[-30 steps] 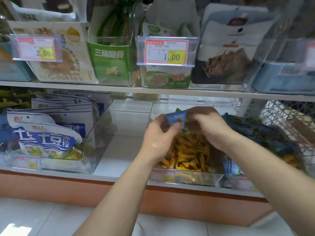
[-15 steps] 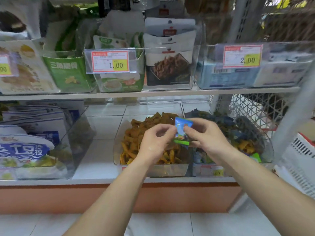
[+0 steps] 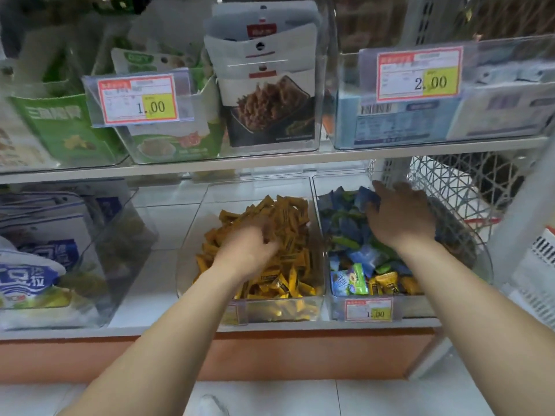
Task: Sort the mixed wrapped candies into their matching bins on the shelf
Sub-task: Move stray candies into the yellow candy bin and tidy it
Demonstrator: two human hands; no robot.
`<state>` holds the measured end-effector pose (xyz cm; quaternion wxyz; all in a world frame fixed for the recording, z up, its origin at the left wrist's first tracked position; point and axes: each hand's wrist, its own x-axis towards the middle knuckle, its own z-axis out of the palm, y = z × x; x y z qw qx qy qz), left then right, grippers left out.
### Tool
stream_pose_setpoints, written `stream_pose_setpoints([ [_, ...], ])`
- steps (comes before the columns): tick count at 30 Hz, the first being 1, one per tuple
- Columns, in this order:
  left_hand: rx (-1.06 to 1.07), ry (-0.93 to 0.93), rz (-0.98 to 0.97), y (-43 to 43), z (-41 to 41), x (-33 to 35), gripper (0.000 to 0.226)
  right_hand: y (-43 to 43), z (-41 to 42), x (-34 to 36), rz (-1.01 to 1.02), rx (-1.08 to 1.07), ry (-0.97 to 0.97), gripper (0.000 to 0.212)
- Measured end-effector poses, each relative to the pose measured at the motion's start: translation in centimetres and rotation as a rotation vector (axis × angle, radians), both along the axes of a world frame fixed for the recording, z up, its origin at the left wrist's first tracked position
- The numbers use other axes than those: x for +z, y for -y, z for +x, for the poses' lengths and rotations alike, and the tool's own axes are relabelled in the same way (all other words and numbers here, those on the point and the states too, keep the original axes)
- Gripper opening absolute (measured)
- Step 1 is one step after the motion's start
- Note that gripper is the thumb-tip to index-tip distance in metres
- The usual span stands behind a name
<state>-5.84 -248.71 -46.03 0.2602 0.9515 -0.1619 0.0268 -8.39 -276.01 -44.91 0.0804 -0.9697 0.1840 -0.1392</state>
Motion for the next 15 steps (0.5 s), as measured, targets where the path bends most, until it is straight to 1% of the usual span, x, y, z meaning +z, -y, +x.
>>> stream_pose_setpoints([
  [2, -0.018, 0.039, 0.045, 1.7, 2.0, 0.4, 0.038, -0.7, 0.2, 0.7, 0.024, 0.030, 0.116, 0.048],
  [4, -0.039, 0.085, 0.125, 3.4, 4.4, 0.7, 0.040, -2.4, 0.2, 1.1, 0.119, 0.197, 0.203, 0.046],
  [6, -0.074, 0.168, 0.194, 4.7, 6.9, 0.6, 0.040, -4.7, 0.3, 0.7, 0.158, 0.365, 0.165, 0.050],
  [8, -0.105, 0.205, 0.261, 5.5, 9.3, 0.2, 0.049, -6.2, 0.3, -0.3, 0.175, 0.453, 0.051, 0.060],
  [11, -0.195, 0.093, 0.342, 6.0, 12.0, -0.9, 0.065, -6.5, 0.4, -2.0, 0.223, 0.470, -0.056, 0.066],
  [13, -0.239, 0.032, 0.406, 6.4, 13.0, -1.9, 0.073, -6.5, 0.3, -2.7, 0.253, 0.454, -0.056, 0.074],
  [15, -0.257, 0.008, 0.466, 6.6, 13.6, -2.6, 0.074, -6.6, 0.3, -3.1, 0.246, 0.444, -0.046, 0.079],
])
